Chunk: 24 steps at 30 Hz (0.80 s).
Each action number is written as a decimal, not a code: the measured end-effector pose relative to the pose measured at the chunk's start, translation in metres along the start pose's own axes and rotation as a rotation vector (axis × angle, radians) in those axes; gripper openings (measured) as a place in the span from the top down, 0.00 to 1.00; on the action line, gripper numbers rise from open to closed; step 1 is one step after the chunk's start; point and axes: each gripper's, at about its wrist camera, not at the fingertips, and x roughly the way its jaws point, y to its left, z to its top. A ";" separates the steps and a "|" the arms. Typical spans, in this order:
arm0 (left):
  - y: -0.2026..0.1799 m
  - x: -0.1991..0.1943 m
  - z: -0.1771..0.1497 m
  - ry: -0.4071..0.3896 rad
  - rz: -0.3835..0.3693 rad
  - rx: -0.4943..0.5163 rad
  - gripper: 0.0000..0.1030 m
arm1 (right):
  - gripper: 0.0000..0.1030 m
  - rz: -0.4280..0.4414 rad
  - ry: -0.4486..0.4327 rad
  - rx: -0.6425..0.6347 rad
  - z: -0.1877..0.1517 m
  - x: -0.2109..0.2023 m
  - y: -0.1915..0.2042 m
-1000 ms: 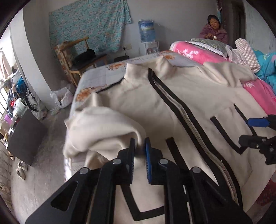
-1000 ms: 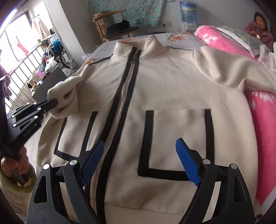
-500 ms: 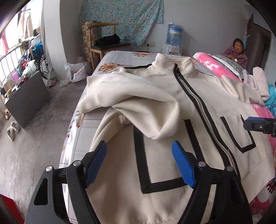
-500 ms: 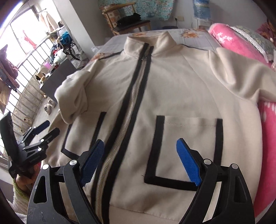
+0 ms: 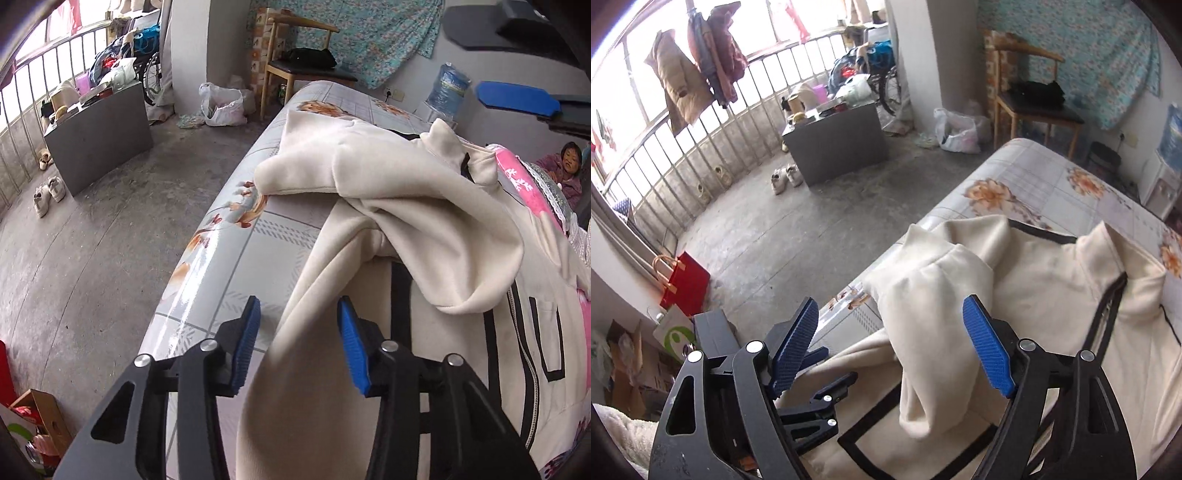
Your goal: Fold large clothes
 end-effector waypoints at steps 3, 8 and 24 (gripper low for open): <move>0.010 0.000 0.002 0.004 -0.016 -0.038 0.76 | 0.31 -0.026 0.075 -0.082 0.014 0.040 0.012; 0.019 0.001 0.002 0.009 -0.032 -0.073 0.81 | 0.61 -0.132 0.237 -0.190 0.008 0.097 0.011; 0.017 0.002 0.002 0.007 -0.013 -0.070 0.82 | 0.93 0.008 -0.188 0.295 -0.054 -0.102 -0.113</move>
